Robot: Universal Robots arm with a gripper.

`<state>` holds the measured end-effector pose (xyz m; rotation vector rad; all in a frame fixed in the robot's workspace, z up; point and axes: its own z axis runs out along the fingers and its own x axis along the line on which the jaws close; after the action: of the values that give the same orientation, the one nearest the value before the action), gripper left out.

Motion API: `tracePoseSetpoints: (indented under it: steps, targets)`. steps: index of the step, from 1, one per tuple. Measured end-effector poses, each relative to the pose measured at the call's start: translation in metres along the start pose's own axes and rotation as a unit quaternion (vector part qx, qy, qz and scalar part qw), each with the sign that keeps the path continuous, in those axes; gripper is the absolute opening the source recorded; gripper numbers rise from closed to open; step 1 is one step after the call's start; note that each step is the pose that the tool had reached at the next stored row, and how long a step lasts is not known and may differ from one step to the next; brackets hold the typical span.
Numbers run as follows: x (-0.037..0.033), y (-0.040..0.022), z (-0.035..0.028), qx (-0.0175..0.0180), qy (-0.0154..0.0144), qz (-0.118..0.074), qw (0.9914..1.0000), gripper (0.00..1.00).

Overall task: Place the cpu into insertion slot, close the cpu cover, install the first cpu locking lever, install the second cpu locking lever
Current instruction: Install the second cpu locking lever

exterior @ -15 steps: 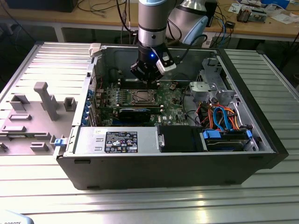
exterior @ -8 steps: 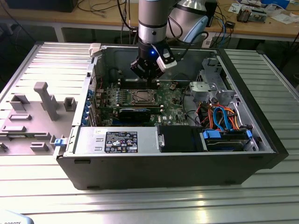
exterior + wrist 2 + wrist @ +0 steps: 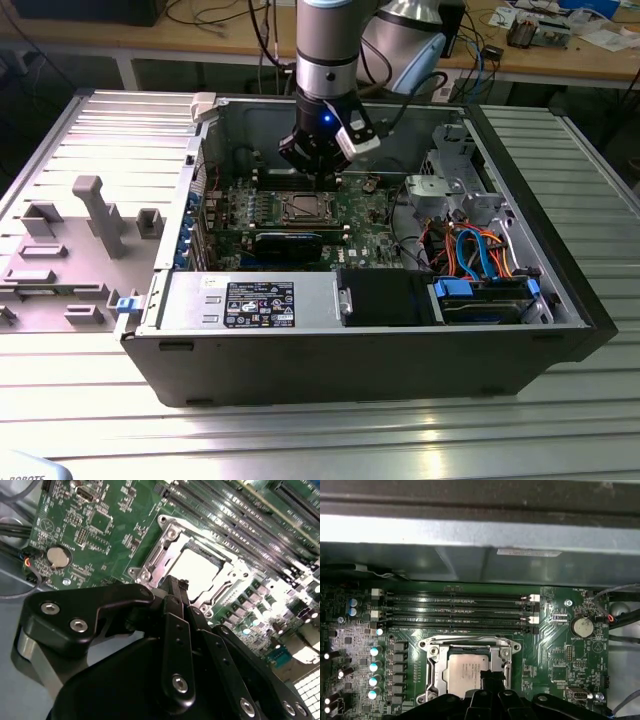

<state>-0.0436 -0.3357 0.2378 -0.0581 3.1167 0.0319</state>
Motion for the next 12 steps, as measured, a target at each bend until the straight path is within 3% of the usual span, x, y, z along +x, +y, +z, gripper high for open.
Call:
tracePoseSetpoints:
  steps: [5, 12]
  targets:
    - [0.0003, -0.0077, 0.0002, 0.0000, 0.0000, 0.000, 1.00000, 0.11]
    - [0.0003, -0.0085, 0.0001, 0.0000, 0.0000, 0.000, 1.00000, 0.11]
